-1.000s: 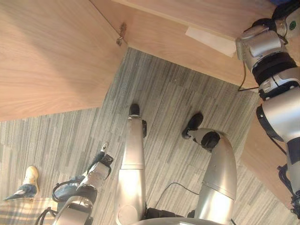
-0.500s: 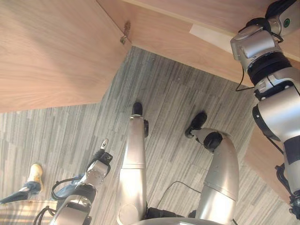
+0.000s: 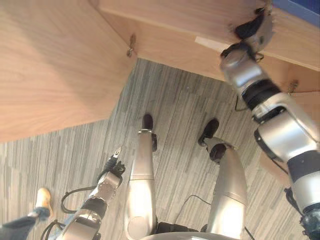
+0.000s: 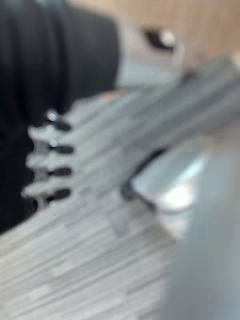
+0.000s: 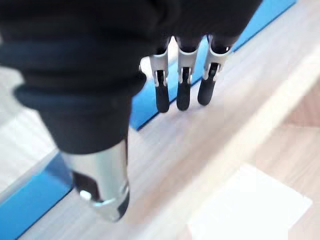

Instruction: Put the empty folder in the office cabinet

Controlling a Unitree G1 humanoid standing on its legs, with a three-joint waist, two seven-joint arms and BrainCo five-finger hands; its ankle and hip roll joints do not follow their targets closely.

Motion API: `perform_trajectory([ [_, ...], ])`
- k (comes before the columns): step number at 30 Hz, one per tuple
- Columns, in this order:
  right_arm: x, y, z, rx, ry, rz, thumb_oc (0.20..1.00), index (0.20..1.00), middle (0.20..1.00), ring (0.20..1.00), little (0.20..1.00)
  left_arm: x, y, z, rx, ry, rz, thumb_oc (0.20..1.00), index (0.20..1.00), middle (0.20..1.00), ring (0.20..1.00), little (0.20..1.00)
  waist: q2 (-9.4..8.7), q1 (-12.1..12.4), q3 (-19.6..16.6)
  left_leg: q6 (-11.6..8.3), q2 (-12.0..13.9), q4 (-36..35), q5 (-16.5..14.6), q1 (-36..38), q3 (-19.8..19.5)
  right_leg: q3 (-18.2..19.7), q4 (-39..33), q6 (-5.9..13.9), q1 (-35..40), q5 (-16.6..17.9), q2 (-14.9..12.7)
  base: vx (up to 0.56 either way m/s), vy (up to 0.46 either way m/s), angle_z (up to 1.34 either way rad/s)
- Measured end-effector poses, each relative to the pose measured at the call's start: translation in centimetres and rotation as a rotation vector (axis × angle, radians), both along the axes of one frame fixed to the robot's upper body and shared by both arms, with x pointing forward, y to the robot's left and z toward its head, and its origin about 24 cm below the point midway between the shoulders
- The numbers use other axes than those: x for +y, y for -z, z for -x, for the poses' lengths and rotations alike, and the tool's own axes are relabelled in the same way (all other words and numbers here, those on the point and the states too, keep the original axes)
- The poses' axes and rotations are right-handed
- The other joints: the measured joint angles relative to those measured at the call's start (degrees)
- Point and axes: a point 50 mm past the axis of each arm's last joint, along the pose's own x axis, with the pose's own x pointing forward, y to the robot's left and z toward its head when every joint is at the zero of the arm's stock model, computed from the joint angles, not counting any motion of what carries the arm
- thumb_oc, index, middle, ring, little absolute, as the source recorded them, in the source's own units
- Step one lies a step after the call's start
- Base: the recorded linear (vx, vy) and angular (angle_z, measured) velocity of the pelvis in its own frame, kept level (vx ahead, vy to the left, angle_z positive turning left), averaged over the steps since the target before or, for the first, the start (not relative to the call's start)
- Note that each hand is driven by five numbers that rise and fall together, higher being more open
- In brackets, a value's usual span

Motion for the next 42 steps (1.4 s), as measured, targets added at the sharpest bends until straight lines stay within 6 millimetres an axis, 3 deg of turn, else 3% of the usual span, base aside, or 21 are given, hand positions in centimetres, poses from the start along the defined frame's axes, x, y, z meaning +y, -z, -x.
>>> perform_trajectory([
  [1, 0.0, 0.0, 0.0, 0.0, 0.0, 0.0, 1.0, 1.0, 1.0, 1.0, 1.0, 0.0, 0.0, 0.0, 0.0, 0.0, 0.0, 1.0, 1.0, 1.0, 1.0, 1.0, 0.0, 0.0, 0.0, 0.0, 0.0, 0.0, 0.0, 0.0, 0.0, 0.0, 0.0, 0.0, 0.0, 0.0, 0.0, -0.14, 0.182, -0.31],
  [3, 2.2, 2.1, 0.3, 0.044, -0.126, 0.051, 1.0, 1.0, 1.0, 1.0, 1.0, -0.5, -1.6, -1.0, -0.092, 0.007, -0.027, 1.0, 1.0, 1.0, 1.0, 1.0, -0.08, -1.17, -0.04, 0.81, -0.46, -0.02, -0.41, 1.91, 3.26, 1.97, -5.78, 1.7, 2.77, 3.0, -0.1, -0.21, 0.266, -0.36],
  [6, 4.2, 5.7, 1.5, 0.094, -0.29, 0.096, 1.0, 1.0, 1.0, 1.0, 1.0, -0.7, -2.7, -1.7, -0.155, 0.002, -0.066, 1.0, 1.0, 1.0, 1.0, 1.0, -0.43, -4.0, -0.11, 3.55, -2.29, -0.28, -1.5, 5.73, 6.37, 4.27, -13.91, 3.69, 8.88, 6.12, -0.44, -0.22, 0.271, -0.19],
  [7, 4.1, 8.1, 2.0, 0.134, -0.329, 0.102, 1.0, 1.0, 1.0, 1.0, 1.0, -1.2, -3.0, -2.0, -0.169, -0.007, -0.058, 1.0, 1.0, 1.0, 1.0, 1.0, -0.72, -3.93, -0.32, 5.1, -2.85, -1.54, -1.56, 8.15, 7.84, 5.66, -16.59, 4.75, 11.54, 6.04, -0.61, -0.15, 0.168, -0.32],
  [8, 4.1, 10.5, 2.4, 0.199, -0.345, 0.095, 1.0, 1.0, 1.0, 1.0, 1.0, -1.4, -3.2, -2.0, -0.193, -0.012, -0.072, 1.0, 1.0, 1.0, 1.0, 1.0, -1.59, -4.28, -1.81, 5.82, -2.86, -2.88, -1.84, 9.1, 9.98, 7.61, -12.35, 5.67, 10.14, 4.34, -0.69, -0.11, 0.122, -0.25],
  [9, 4.1, 10.5, 2.4, 0.199, -0.345, 0.095, 1.0, 1.0, 1.0, 1.0, 1.0, -1.4, -3.2, -2.0, -0.193, -0.012, -0.072, 1.0, 1.0, 1.0, 1.0, 1.0, -1.59, -4.28, -1.81, 5.82, -2.86, -2.88, -1.84, 9.1, 9.98, 7.61, -12.35, 5.67, 10.14, 4.34, -0.69, -0.1, 0.116, -0.21],
  [10, 4.2, 12.1, 2.8, 0.243, -0.37, 0.083, 1.0, 1.0, 1.0, 1.0, 1.0, -1.3, -3.7, -2.3, -0.219, -0.018, -0.09, 1.0, 1.0, 1.0, 1.0, 1.0, -1.89, -4.87, -3.1, 5.96, -3.27, -4.01, -1.82, 9.38, 10.53, 7.25, -5.23, 5.06, 9.05, 1.73, 0.47, -0.12, 0.127, 0.04],
  [11, 3.9, 13.3, 3.1, 0.275, -0.39, 0.062, 1.0, 1.0, 1.0, 1.0, 1.0, -1.1, -4.1, -2.7, -0.227, -0.02, -0.113, 1.0, 1.0, 1.0, 1.0, 1.0, -3.0, -5.5, -3.33, 6.2, -4.9, -6.12, -0.57, 11.13, 11.62, 6.75, -5.02, 4.9, 12.18, 0.6, 0.87, -0.15, 0.172, -0.07],
  [14, 3.5, 16.3, 4.1, 0.356, -0.459, 0.038, 1.0, 1.0, 1.0, 1.0, 1.0, -1.7, -4.2, -3.2, -0.213, -0.01, -0.151, 1.0, 1.0, 1.0, 1.0, 1.0, -4.33, -7.0, -3.21, 7.18, -6.87, -10.88, 0.28, 18.2, 14.68, 7.4, -15.96, 6.82, 20.94, 3.55, 0.04, -0.14, 0.171, -0.15],
  [17, 3.0, 19.7, 5.7, 0.431, -0.506, 0.014, 1.0, 1.0, 1.0, 1.0, 1.0, -2.2, -4.1, -3.6, -0.194, 0.002, -0.203, 1.0, 1.0, 1.0, 1.0, 1.0, -6.48, -8.25, -3.25, 7.16, -8.47, -14.91, 0.31, 25.76, 16.37, 7.72, -22.84, 7.53, 29.32, 4.48, -0.84, -0.07, 0.095, -0.06],
  [18, 3.0, 19.7, 5.7, 0.431, -0.506, 0.014, 1.0, 1.0, 1.0, 1.0, 1.0, -2.2, -4.1, -3.6, -0.194, 0.002, -0.203, 1.0, 1.0, 1.0, 1.0, 1.0, -6.48, -8.25, -3.25, 7.16, -8.47, -14.91, 0.31, 25.76, 16.37, 7.72, -22.84, 7.53, 29.32, 4.48, -0.84, -0.03, 0.049, -0.05],
  [22, 2.1, 26.2, 10.0, 0.601, -0.537, -0.025, 1.0, 1.0, 1.0, 1.0, 1.0, -2.2, -3.4, -3.1, -0.146, -0.013, -0.248, 1.0, 1.0, 1.0, 1.0, 1.0, -10.39, -8.43, -5.11, 7.18, -9.77, -20.2, 0.29, 34.44, 17.35, 7.26, -29.76, 7.53, 38.25, 4.45, -1.21, -0.03, 0.038, -0.06],
  [25, 0.6, 29.6, 12.9, 0.699, -0.486, -0.106, 1.0, 1.0, 1.0, 1.0, 1.0, -1.3, -2.0, -1.8, -0.078, -0.018, -0.29, 1.0, 1.0, 1.0, 1.0, 1.0, -12.49, -9.51, -5.03, 7.13, -10.15, -22.24, 0.34, 40.69, 18.71, 7.42, -34.33, 8.14, 44.77, 9.22, -1.19, -0.03, 0.095, -0.1],
  [26, -0.5, 30.3, 14.0, 0.703, -0.463, -0.149, 1.0, 1.0, 1.0, 1.0, 1.0, -1.0, -1.4, -1.1, -0.052, -0.015, -0.3, 1.0, 1.0, 1.0, 1.0, 1.0, -12.9, -9.89, -5.12, 6.9, -10.42, -23.77, 0.49, 42.91, 19.09, 7.34, -36.51, 9.28, 47.29, 10.8, -1.25, -0.04, 0.135, -0.29],
  [28, -2.8, 31.5, 15.9, 0.715, -0.406, -0.169, 1.0, 1.0, 1.0, 1.0, 1.0, -0.4, 0.5, 1.0, 0.021, 0.005, -0.32, 1.0, 1.0, 1.0, 1.0, 1.0, -13.62, -10.07, -5.99, 6.36, -10.49, -26.01, 0.47, 46.13, 20.6, 7.77, -39.63, 8.96, 49.87, 11.57, -1.03, -0.06, 0.139, -0.43],
  [31, -6.6, 33.1, 18.4, 0.765, -0.279, -0.181, 1.0, 1.0, 1.0, 1.0, 1.0, -0.3, 2.6, 3.7, 0.095, 0.032, -0.317, 1.0, 1.0, 1.0, 1.0, 1.0, -13.3, -11.92, -7.2, 6.21, -10.3, -26.93, 0.56, 48.17, 21.82, 8.85, -41.55, 9.0, 51.2, 12.25, -0.41, -0.07, 0.126, -0.28],
  [35, -8.0, 34.0, 20.3, 0.758, -0.204, -0.204, 1.0, 1.0, 1.0, 1.0, 1.0, -0.9, 3.4, 4.7, 0.114, 0.043, -0.296, 1.0, 1.0, 1.0, 1.0, 1.0, -13.1, -13.03, -9.43, 5.69, -9.82, -26.67, -0.16, 49.88, 22.17, 10.31, -42.34, 8.59, 52.17, 12.55, 0.43, -0.12, 0.146, -0.27],
  [40, -10.9, 33.1, 21.2, 0.587, 0.006, -0.3, 1.0, 1.0, 1.0, 1.0, 1.0, -1.1, 3.4, 4.6, 0.066, 0.099, -0.346, 1.0, 1.0, 1.0, 1.0, 1.0, -9.67, -14.8, -12.46, 6.85, -9.37, -20.52, -5.17, 48.07, 21.65, 12.23, -41.43, 9.61, 51.86, 14.06, 0.35, -0.24, 0.133, -0.3],
  [42, -11.6, 33.6, 22.3, 0.582, 0.081, -0.295, 1.0, 1.0, 1.0, 1.0, 1.0, -0.8, 4.1, 5.7, 0.065, 0.12, -0.372, 1.0, 1.0, 1.0, 1.0, 1.0, -10.47, -14.75, -14.35, 7.97, -10.57, -20.49, -5.56, 46.14, 23.18, 11.34, -41.41, 9.76, 48.85, 14.03, -0.79, -0.12, 0.251, -0.34],
])
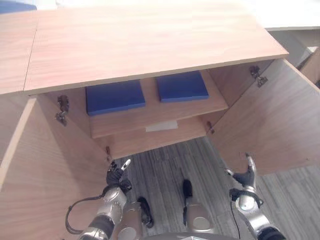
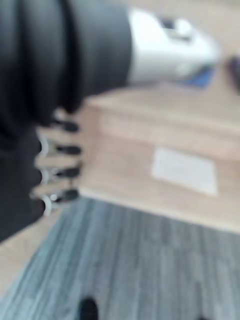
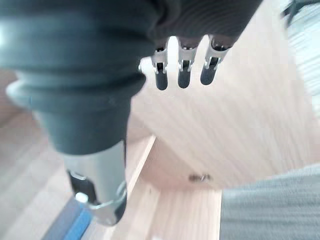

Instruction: Put the empty folder in the office cabinet

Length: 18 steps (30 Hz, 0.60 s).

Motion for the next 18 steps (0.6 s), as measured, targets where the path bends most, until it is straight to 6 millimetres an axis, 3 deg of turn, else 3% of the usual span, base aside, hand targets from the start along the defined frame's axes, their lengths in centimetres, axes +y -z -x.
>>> perform_trajectory([
  [1, -0.2, 0.2, 0.3, -0.005, 0.039, -0.014, 1.0, 1.0, 1.0, 1.0, 1.0, 0.4, 0.4, 0.5, 0.009, -0.001, -0.014, 1.0, 1.0, 1.0, 1.0, 1.0, -0.93, -0.04, 0.17, 0.5, -1.09, -0.1, 0.94, -0.54, 0.19, -0.68, -0.11, -0.71, -0.71, 1.36, -1.05, -0.06, 0.294, -0.17],
  [3, -0.9, 0.8, 1.0, -0.014, 0.216, -0.05, 1.0, 1.0, 1.0, 1.0, 1.0, 0.8, 1.5, 2.5, 0.069, -0.009, -0.022, 1.0, 1.0, 1.0, 1.0, 1.0, -0.86, -0.89, 0.66, 2.16, -0.9, 1.81, -0.35, -0.2, 0.74, -0.94, -0.5, -0.55, -0.35, -0.96, -1.12, -0.11, 0.177, -0.33],
  [4, -1.2, 1.1, 1.5, -0.023, 0.326, -0.082, 1.0, 1.0, 1.0, 1.0, 1.0, 1.2, 3.1, 5.0, 0.139, 0.007, -0.019, 1.0, 1.0, 1.0, 1.0, 1.0, 0.45, -0.48, 1.11, 1.61, 0.21, -0.32, 0.45, 1.86, 2.58, -1.77, -0.4, 0.24, -0.05, -5.29, -1.04, -0.05, 0.152, -0.86],
  [5, -1.4, 1.3, 1.8, -0.023, 0.38, -0.09, 1.0, 1.0, 1.0, 1.0, 1.0, 1.6, 4.0, 6.6, 0.189, 0.01, -0.022, 1.0, 1.0, 1.0, 1.0, 1.0, 1.11, 0.17, 1.17, 1.76, 1.04, -3.28, 0.9, 3.84, 4.3, -4.95, -1.51, 1.47, -0.13, -6.31, -0.63, -0.03, 0.158, -1.04],
  [6, -1.9, 1.4, 2.3, -0.035, 0.449, -0.111, 1.0, 1.0, 1.0, 1.0, 1.0, 2.8, 4.7, 8.6, 0.233, -0.021, -0.02, 1.0, 1.0, 1.0, 1.0, 1.0, 3.04, 0.16, 1.46, 2.77, 1.02, -7.22, 1.7, 5.46, 4.79, -9.05, -3.12, 1.91, -0.12, -6.04, -0.06, -0.01, 0.108, -1.03],
  [7, -2.9, 1.5, 3.2, -0.061, 0.599, -0.166, 1.0, 1.0, 1.0, 1.0, 1.0, 3.5, 5.0, 10.3, 0.245, -0.038, -0.005, 1.0, 1.0, 1.0, 1.0, 1.0, 4.19, 0.15, 1.78, 2.54, 0.34, -13.38, 3.95, 9.17, 6.94, -11.2, -3.35, 3.64, 0.21, -4.88, -0.25, 0.0, 0.073, -0.75],
  [8, -3.9, 1.8, 4.3, -0.067, 0.715, -0.192, 1.0, 1.0, 1.0, 1.0, 1.0, 3.6, 5.1, 11.6, 0.253, -0.032, 0.003, 1.0, 1.0, 1.0, 1.0, 1.0, 5.3, 0.15, 1.34, 2.66, -0.55, -17.95, 5.58, 11.48, 7.16, -11.58, -3.17, 4.64, 0.53, -4.27, -0.44, 0.01, 0.028, -0.56],
  [9, -4.8, 2.1, 5.7, -0.057, 0.806, -0.198, 1.0, 1.0, 1.0, 1.0, 1.0, 3.6, 5.1, 12.6, 0.256, -0.017, 0.016, 1.0, 1.0, 1.0, 1.0, 1.0, 7.11, 0.23, 0.75, 1.43, -1.52, -22.69, 7.62, 13.66, 7.11, -11.37, -2.68, 5.26, 1.23, -3.68, -0.91, 0.01, 0.006, -0.27],
  [10, -4.8, 2.1, 5.7, -0.057, 0.806, -0.198, 1.0, 1.0, 1.0, 1.0, 1.0, 3.6, 5.1, 12.6, 0.256, -0.017, 0.016, 1.0, 1.0, 1.0, 1.0, 1.0, 7.11, 0.23, 0.75, 1.43, -1.52, -22.69, 7.62, 13.66, 7.11, -11.37, -2.68, 5.26, 1.23, -3.68, -0.91, 0.0, -0.042, -0.04],
  [11, -5.3, 2.5, 7.0, -0.031, 0.868, -0.189, 1.0, 1.0, 1.0, 1.0, 1.0, 3.7, 4.8, 12.8, 0.24, 0.003, 0.024, 1.0, 1.0, 1.0, 1.0, 1.0, 8.37, 0.25, 0.44, -0.52, -2.1, -25.69, 9.04, 15.25, 7.22, -10.59, -1.08, 5.33, 1.54, -3.43, -2.04, 0.0, -0.075, 0.11],
  [13, -5.6, 2.6, 7.4, -0.029, 0.915, -0.196, 1.0, 1.0, 1.0, 1.0, 1.0, 3.9, 4.4, 12.5, 0.208, 0.029, 0.03, 1.0, 1.0, 1.0, 1.0, 1.0, 10.4, 0.54, -0.88, -3.04, -2.74, -29.18, 10.93, 15.9, 7.18, -10.17, 3.56, 6.04, 1.49, -3.0, -4.28, -0.01, -0.2, 0.2],
  [14, -6.0, 2.2, 6.6, -0.076, 0.955, -0.208, 1.0, 1.0, 1.0, 1.0, 1.0, 4.2, 3.9, 11.5, 0.17, 0.063, 0.033, 1.0, 1.0, 1.0, 1.0, 1.0, 10.76, 1.05, -1.56, -2.8, -2.79, -29.76, 13.38, 15.7, 7.87, -9.4, 7.69, 6.1, 2.31, -3.07, -6.69, -0.01, -0.222, 0.18],
  [18, -6.6, 1.3, 4.9, -0.15, 1.035, -0.238, 1.0, 1.0, 1.0, 1.0, 1.0, 5.1, 3.8, 10.9, 0.17, 0.095, 0.026, 1.0, 1.0, 1.0, 1.0, 1.0, 10.02, 3.8, -3.05, -3.06, -2.82, -29.64, 13.55, 14.91, 8.08, -9.55, 6.03, 6.13, 4.76, -3.08, -8.77, 0.06, -0.356, -0.17],
])
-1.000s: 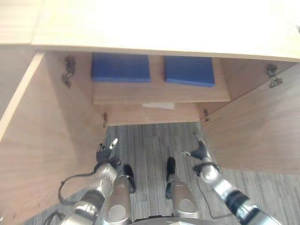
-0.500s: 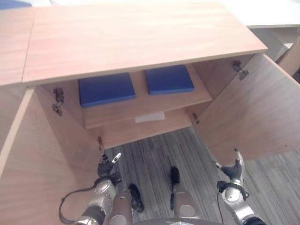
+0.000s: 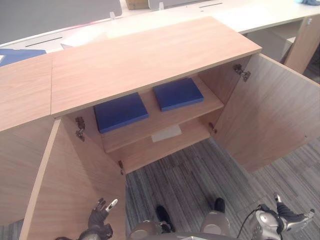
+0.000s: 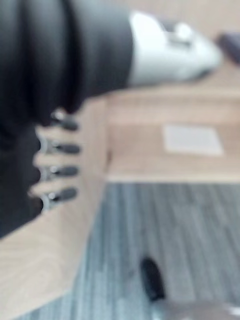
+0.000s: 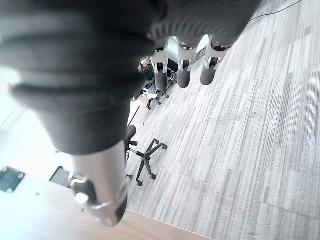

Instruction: Put the empty folder in the office cabinet

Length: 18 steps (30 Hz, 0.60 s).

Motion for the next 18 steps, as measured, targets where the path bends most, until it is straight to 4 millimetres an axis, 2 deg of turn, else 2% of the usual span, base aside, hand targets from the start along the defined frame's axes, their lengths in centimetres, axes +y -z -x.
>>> perform_trajectory([
  [2, -0.6, -0.7, -0.9, -0.062, 0.066, -0.011, 1.0, 1.0, 1.0, 1.0, 1.0, 0.5, 0.1, 0.2, 0.013, 0.005, -0.008, 1.0, 1.0, 1.0, 1.0, 1.0, -0.79, 1.14, -0.56, -0.5, 0.06, -0.1, 0.32, -0.01, -2.2, -1.05, -4.77, 0.39, 4.02, -0.01, 0.14, 0.11, -0.301, -0.08],
  [4, -1.2, -0.9, -1.1, -0.073, 0.077, -0.007, 1.0, 1.0, 1.0, 1.0, 1.0, 0.7, 0.2, 0.7, 0.029, 0.001, -0.011, 1.0, 1.0, 1.0, 1.0, 1.0, -2.32, 2.19, -1.43, -0.82, 0.09, -0.02, 0.54, 0.08, -4.59, -1.9, -7.72, 0.3, 7.05, -0.07, 0.49, 0.17, -0.385, 0.01],
  [7, -3.2, -1.6, -1.0, -0.056, 0.046, 0.004, 1.0, 1.0, 1.0, 1.0, 1.0, 0.9, 0.3, 1.4, 0.051, 0.009, -0.001, 1.0, 1.0, 1.0, 1.0, 1.0, -3.41, 1.97, -2.83, -3.0, 1.42, -0.54, 2.11, 0.78, -5.86, -4.19, -9.15, -0.96, 10.47, -0.83, 2.22, 0.11, -0.308, 0.29],
  [8, -4.1, -2.0, -1.1, -0.054, 0.034, 0.015, 1.0, 1.0, 1.0, 1.0, 1.0, 1.5, 0.2, 1.8, 0.063, 0.015, -0.012, 1.0, 1.0, 1.0, 1.0, 1.0, -4.71, 1.98, -4.1, -3.82, 1.56, -1.68, 3.13, 0.92, -5.96, -4.17, -9.19, -2.21, 10.51, -1.82, 3.39, 0.06, -0.187, 0.18],
  [9, -4.1, -2.0, -1.1, -0.054, 0.034, 0.015, 1.0, 1.0, 1.0, 1.0, 1.0, 1.5, 0.2, 1.8, 0.063, 0.015, -0.012, 1.0, 1.0, 1.0, 1.0, 1.0, -4.71, 1.98, -4.1, -3.82, 1.56, -1.68, 3.13, 0.92, -5.96, -4.17, -9.19, -2.21, 10.51, -1.82, 3.39, 0.08, -0.285, 0.05],
  [10, -6.2, -3.6, -1.5, -0.072, 0.036, 0.065, 1.0, 1.0, 1.0, 1.0, 1.0, 1.3, 0.4, 2.3, 0.083, 0.025, -0.001, 1.0, 1.0, 1.0, 1.0, 1.0, -3.37, 1.99, -5.3, -5.52, 4.31, -4.96, 6.23, 1.53, -6.72, -5.04, -9.52, -3.48, 10.02, -5.23, 7.05, 0.06, -0.195, -0.01],
  [12, -6.2, -3.6, -1.5, -0.072, 0.036, 0.065, 1.0, 1.0, 1.0, 1.0, 1.0, 1.3, 0.4, 2.3, 0.083, 0.025, -0.001, 1.0, 1.0, 1.0, 1.0, 1.0, -3.37, 1.99, -5.3, -5.52, 4.31, -4.96, 6.23, 1.53, -6.72, -5.04, -9.52, -3.48, 10.02, -5.23, 7.05, 0.03, -0.109, -0.05],
  [13, -9.3, -6.6, -2.4, -0.129, 0.09, 0.15, 1.0, 1.0, 1.0, 1.0, 1.0, 0.5, 0.7, 3.2, 0.104, 0.031, 0.036, 1.0, 1.0, 1.0, 1.0, 1.0, 0.35, 1.86, -5.09, -6.82, 7.59, -4.93, 7.27, 1.58, -7.54, -5.68, -9.52, -5.22, 9.94, -5.71, 10.28, -0.03, -0.156, -0.2],
  [14, -10.5, -7.9, -2.5, -0.154, 0.119, 0.186, 1.0, 1.0, 1.0, 1.0, 1.0, 0.0, 1.0, 3.8, 0.115, 0.028, 0.056, 1.0, 1.0, 1.0, 1.0, 1.0, 1.38, 1.87, -5.19, -6.82, 7.79, -4.82, 7.27, 2.32, -8.14, -5.72, -9.5, -5.94, 9.91, -5.73, 10.63, -0.03, -0.184, -0.21],
  [15, -10.9, -8.4, -2.5, -0.155, 0.123, 0.202, 1.0, 1.0, 1.0, 1.0, 1.0, -0.1, 1.1, 4.7, 0.134, 0.024, 0.065, 1.0, 1.0, 1.0, 1.0, 1.0, 2.0, 2.14, -5.27, -6.72, 7.85, -4.5, 7.96, 2.77, -8.45, -6.06, -9.41, -6.28, 10.13, -5.8, 10.95, -0.04, -0.205, -0.16],
  [16, -11.6, -9.1, -2.8, -0.15, 0.126, 0.214, 1.0, 1.0, 1.0, 1.0, 1.0, -0.3, 1.2, 4.9, 0.137, 0.034, 0.075, 1.0, 1.0, 1.0, 1.0, 1.0, 3.7, 1.96, -5.51, -6.88, 9.39, -4.05, 11.74, 2.37, -10.1, -6.34, -9.43, -6.89, 9.44, -5.98, 12.27, -0.03, -0.066, -0.01],
  [18, -12.7, -12.0, -5.1, -0.242, 0.09, 0.227, 1.0, 1.0, 1.0, 1.0, 1.0, -0.8, 1.1, 4.0, 0.107, 0.052, 0.094, 1.0, 1.0, 1.0, 1.0, 1.0, 6.62, 1.99, -4.2, -7.98, 10.33, -4.23, 11.27, 1.15, -10.81, -6.65, -9.36, -7.98, 8.1, -4.88, 13.23, -0.08, -0.022, 0.0],
])
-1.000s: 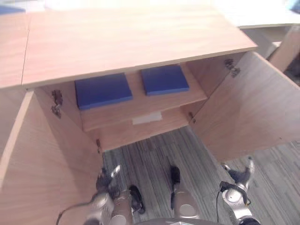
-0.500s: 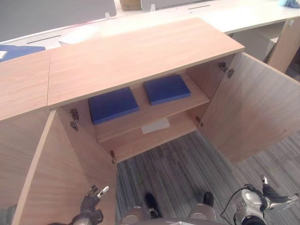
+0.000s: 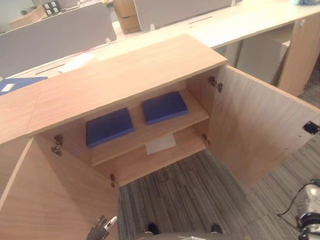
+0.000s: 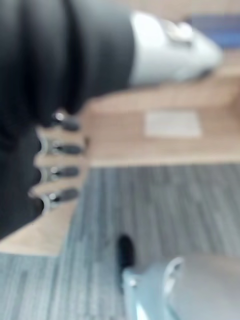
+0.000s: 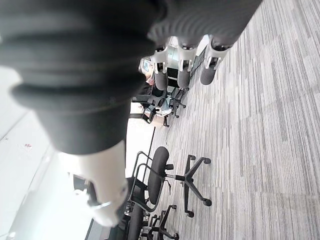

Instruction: Put the empty folder in the office cabinet

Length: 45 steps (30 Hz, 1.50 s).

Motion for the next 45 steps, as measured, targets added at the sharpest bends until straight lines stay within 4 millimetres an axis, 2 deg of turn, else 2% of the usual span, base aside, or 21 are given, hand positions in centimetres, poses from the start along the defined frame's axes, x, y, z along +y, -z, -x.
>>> perform_trajectory([
  [1, 0.0, 0.0, 0.0, 0.0, 0.0, 0.0, 1.0, 1.0, 1.0, 1.0, 1.0, 0.0, 0.0, 0.0, 0.0, 0.0, 0.0, 1.0, 1.0, 1.0, 1.0, 1.0, 0.0, 0.0, 0.0, 0.0, 0.0, 0.0, 0.0, 0.0, 0.0, 0.0, 0.0, 0.0, 0.0, 0.0, 0.0, -0.07, 0.004, 0.0],
  [4, -1.0, -5.8, -4.1, -0.109, -0.2, 0.106, 1.0, 1.0, 1.0, 1.0, 1.0, -0.6, -0.5, -2.3, -0.072, 0.034, 0.034, 1.0, 1.0, 1.0, 1.0, 1.0, 4.76, 1.3, 2.43, -0.07, -0.58, 0.02, 0.1, -2.96, -0.75, -0.38, -0.05, 0.31, -2.66, 0.87, -0.75, -0.05, 0.002, 0.09],
  [5, -1.0, -5.8, -4.1, -0.109, -0.2, 0.106, 1.0, 1.0, 1.0, 1.0, 1.0, -0.6, -0.5, -2.3, -0.072, 0.034, 0.034, 1.0, 1.0, 1.0, 1.0, 1.0, 4.76, 1.3, 2.43, -0.07, -0.58, 0.02, 0.1, -2.96, -0.75, -0.38, -0.05, 0.31, -2.66, 0.87, -0.75, -0.03, -0.014, 0.11],
  [6, -1.5, -6.8, -4.2, -0.16, -0.194, 0.094, 1.0, 1.0, 1.0, 1.0, 1.0, -0.7, -0.5, -2.3, -0.077, 0.039, 0.043, 1.0, 1.0, 1.0, 1.0, 1.0, 5.73, 1.31, 3.14, -0.08, -0.89, 0.02, 0.11, -3.15, -0.87, -0.45, -0.06, 0.43, -2.77, 0.92, -1.08, -0.01, -0.067, 0.01],
  [7, -1.6, -6.9, -4.4, -0.15, -0.257, 0.094, 1.0, 1.0, 1.0, 1.0, 1.0, -0.5, -0.3, -1.6, -0.053, 0.035, 0.045, 1.0, 1.0, 1.0, 1.0, 1.0, 5.96, 0.95, 3.5, -0.06, -0.95, 0.0, 0.08, -3.29, -0.86, -0.4, -0.09, 0.75, -2.93, 0.69, -1.12, 0.0, -0.093, -0.01],
  [10, -1.5, -7.2, -5.3, -0.072, -0.452, 0.107, 1.0, 1.0, 1.0, 1.0, 1.0, -0.6, -0.3, -1.6, -0.045, 0.049, 0.056, 1.0, 1.0, 1.0, 1.0, 1.0, 5.48, 0.05, 4.28, 0.0, -0.71, -0.06, -0.05, -3.47, -0.92, -0.39, -0.03, 0.62, -3.13, 0.6, -0.88, -0.04, -0.072, -0.03],
  [13, -0.3, -10.4, -8.2, -0.046, -0.726, 0.178, 1.0, 1.0, 1.0, 1.0, 1.0, -0.3, -0.8, -3.3, -0.086, 0.07, 0.052, 1.0, 1.0, 1.0, 1.0, 1.0, 5.39, 0.0, 5.16, 0.02, -0.89, -0.59, -0.95, -5.06, -1.39, -0.58, -0.02, 0.51, -4.6, 1.11, -1.13, -0.08, -0.009, 0.01],
  [14, -0.3, -10.4, -8.2, -0.046, -0.726, 0.178, 1.0, 1.0, 1.0, 1.0, 1.0, -0.3, -0.8, -3.3, -0.086, 0.07, 0.052, 1.0, 1.0, 1.0, 1.0, 1.0, 5.39, 0.0, 5.16, 0.02, -0.89, -0.59, -0.95, -5.06, -1.39, -0.58, -0.02, 0.51, -4.6, 1.11, -1.13, -0.05, 0.007, 0.01],
  [15, 0.2, -11.9, -9.5, -0.086, -0.776, 0.188, 1.0, 1.0, 1.0, 1.0, 1.0, 0.1, -1.1, -3.9, -0.105, 0.082, 0.044, 1.0, 1.0, 1.0, 1.0, 1.0, 5.31, 0.11, 5.98, 0.13, -0.99, -0.59, -0.99, -5.73, -1.46, -0.61, 0.04, 0.54, -5.27, 1.5, -1.25, -0.04, 0.016, 0.04],
  [18, -1.0, -13.8, -9.5, -0.046, -0.84, 0.193, 1.0, 1.0, 1.0, 1.0, 1.0, 0.8, -1.5, -4.8, -0.125, 0.1, 0.035, 1.0, 1.0, 1.0, 1.0, 1.0, 4.95, 0.09, 8.26, 0.48, -1.45, -0.6, -0.77, -6.34, -1.51, -0.62, 0.21, 0.53, -5.86, 2.09, -1.7, -0.02, 0.011, 0.0],
  [22, -0.8, -13.9, -9.6, 0.059, -0.979, 0.204, 1.0, 1.0, 1.0, 1.0, 1.0, 0.9, -1.5, -4.4, -0.112, 0.107, 0.045, 1.0, 1.0, 1.0, 1.0, 1.0, 4.76, -1.15, 8.39, 0.84, -1.58, -0.59, -0.21, -5.7, -1.41, -0.6, 0.24, 0.75, -5.08, 2.43, -1.76, 0.02, -0.01, -0.04],
  [29, -0.1, -11.4, -9.2, 0.122, -1.127, 0.122, 1.0, 1.0, 1.0, 1.0, 1.0, 1.6, -1.6, -4.1, -0.124, 0.079, 0.048, 1.0, 1.0, 1.0, 1.0, 1.0, 3.81, -1.4, 8.52, 0.39, -0.89, -0.6, -0.71, -2.64, -1.58, -0.65, 0.07, 0.45, -2.13, 1.8, -1.21, 0.03, 0.048, -0.03],
  [32, 2.1, -7.3, -8.6, 0.164, -1.23, 0.06, 1.0, 1.0, 1.0, 1.0, 1.0, 2.1, -1.6, -3.7, -0.124, 0.051, 0.047, 1.0, 1.0, 1.0, 1.0, 1.0, 0.6, -1.73, 8.31, 0.37, -0.85, -0.6, -1.49, -1.64, -1.61, -0.71, 0.2, 0.35, -1.02, 1.88, -1.16, 0.06, 0.075, 0.0],
  [34, 4.8, -3.5, -7.8, 0.178, -1.321, -0.013, 1.0, 1.0, 1.0, 1.0, 1.0, 2.5, -1.7, -3.6, -0.128, 0.029, 0.04, 1.0, 1.0, 1.0, 1.0, 1.0, -1.84, -1.79, 7.69, 0.3, -0.71, -0.61, -1.78, -0.58, -1.75, -0.78, -0.01, 0.02, 0.2, 1.5, -0.97, 0.09, 0.057, 0.02],
  [35, 4.8, -3.5, -7.8, 0.178, -1.321, -0.013, 1.0, 1.0, 1.0, 1.0, 1.0, 2.5, -1.7, -3.6, -0.128, 0.029, 0.04, 1.0, 1.0, 1.0, 1.0, 1.0, -1.84, -1.79, 7.69, 0.3, -0.71, -0.61, -1.78, -0.58, -1.75, -0.78, -0.01, 0.02, 0.2, 1.5, -0.97, 0.08, 0.043, 0.07],
  [37, 9.2, 1.2, -6.2, 0.161, -1.427, -0.121, 1.0, 1.0, 1.0, 1.0, 1.0, 2.7, -1.8, -3.7, -0.138, 0.011, 0.036, 1.0, 1.0, 1.0, 1.0, 1.0, -5.72, -1.55, 6.6, 0.33, -0.6, -0.62, -1.91, -1.0, -2.83, -2.01, -0.08, -0.3, 0.63, 1.22, -0.86, 0.1, 0.075, 0.27],
  [39, 13.4, 4.3, -4.7, 0.152, -1.53, -0.191, 1.0, 1.0, 1.0, 1.0, 1.0, 2.3, -1.6, -3.5, -0.124, 0.004, 0.043, 1.0, 1.0, 1.0, 1.0, 1.0, -8.29, -0.13, 4.89, 0.33, -0.71, -0.63, -1.91, -0.94, -3.43, -2.68, -0.08, -0.18, 1.42, 1.07, -0.98, 0.12, 0.082, 0.34],
  [41, 16.5, 6.1, -3.4, 0.155, -1.608, -0.245, 1.0, 1.0, 1.0, 1.0, 1.0, 1.8, -1.4, -3.2, -0.111, -0.016, 0.044, 1.0, 1.0, 1.0, 1.0, 1.0, -9.64, 1.78, 2.75, 0.33, -0.91, -0.63, -1.91, -1.17, -3.64, -3.7, -0.12, 0.04, 2.02, 0.7, -1.3, 0.08, 0.049, 0.29],
  [42, 16.5, 6.1, -3.4, 0.155, -1.608, -0.245, 1.0, 1.0, 1.0, 1.0, 1.0, 1.8, -1.4, -3.2, -0.111, -0.016, 0.044, 1.0, 1.0, 1.0, 1.0, 1.0, -9.64, 1.78, 2.75, 0.33, -0.91, -0.63, -1.91, -1.17, -3.64, -3.7, -0.12, 0.04, 2.02, 0.7, -1.3, 0.06, 0.049, 0.21],
  [43, 18.3, 6.8, -3.3, 0.168, -1.668, -0.263, 1.0, 1.0, 1.0, 1.0, 1.0, 1.8, -1.3, -3.1, -0.104, -0.022, 0.039, 1.0, 1.0, 1.0, 1.0, 1.0, -10.06, 3.54, 1.77, 0.32, -0.92, -0.63, -1.91, -1.37, -3.73, -3.91, -0.14, 0.16, 2.11, 0.6, -1.34, 0.07, 0.066, 0.27],
  [45, 21.0, 7.5, -3.1, 0.148, -1.751, -0.306, 1.0, 1.0, 1.0, 1.0, 1.0, 2.0, -1.2, -2.4, -0.091, -0.038, 0.025, 1.0, 1.0, 1.0, 1.0, 1.0, -10.75, 4.79, -0.37, 0.29, -1.04, -0.46, -1.76, -2.11, -3.69, -5.63, -0.19, 0.38, 1.97, 0.3, -1.99, 0.1, 0.094, 0.46],
])
